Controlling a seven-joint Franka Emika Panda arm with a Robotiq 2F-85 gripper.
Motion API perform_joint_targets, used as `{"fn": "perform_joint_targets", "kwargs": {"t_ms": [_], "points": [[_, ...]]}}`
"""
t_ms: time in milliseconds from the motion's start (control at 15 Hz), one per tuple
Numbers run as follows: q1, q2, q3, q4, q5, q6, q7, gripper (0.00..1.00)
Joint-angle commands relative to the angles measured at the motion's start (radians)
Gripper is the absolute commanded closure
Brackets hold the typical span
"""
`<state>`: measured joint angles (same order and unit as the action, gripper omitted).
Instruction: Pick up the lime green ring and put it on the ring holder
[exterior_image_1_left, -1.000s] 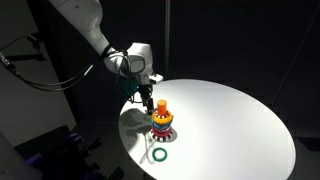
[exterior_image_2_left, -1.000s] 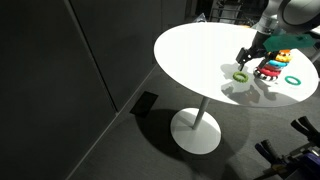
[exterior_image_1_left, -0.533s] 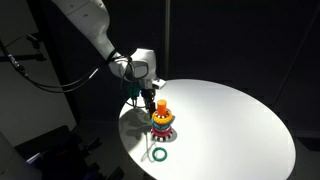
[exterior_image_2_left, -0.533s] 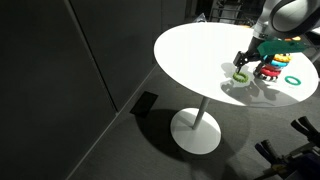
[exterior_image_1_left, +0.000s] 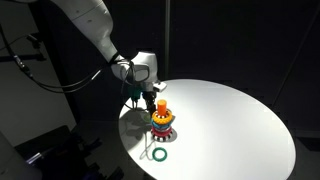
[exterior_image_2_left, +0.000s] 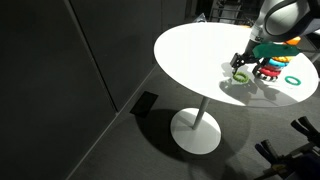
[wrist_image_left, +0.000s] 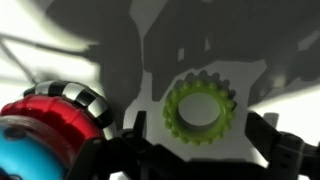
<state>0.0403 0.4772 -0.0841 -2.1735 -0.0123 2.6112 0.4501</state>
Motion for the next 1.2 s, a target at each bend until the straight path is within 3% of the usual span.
{"fn": "perform_joint_targets", "kwargs": {"t_ms": [0, 1067, 1133], "points": [[0.018, 0.025, -0.016, 0.03, 0.023, 0.007, -0.002, 0.0], [0.031, 0.062, -0.019, 0.04, 0.046, 0.036, 0.001, 0.0], [0.03, 0.062, -0.019, 0.039, 0.051, 0.04, 0.0, 0.25]]}}
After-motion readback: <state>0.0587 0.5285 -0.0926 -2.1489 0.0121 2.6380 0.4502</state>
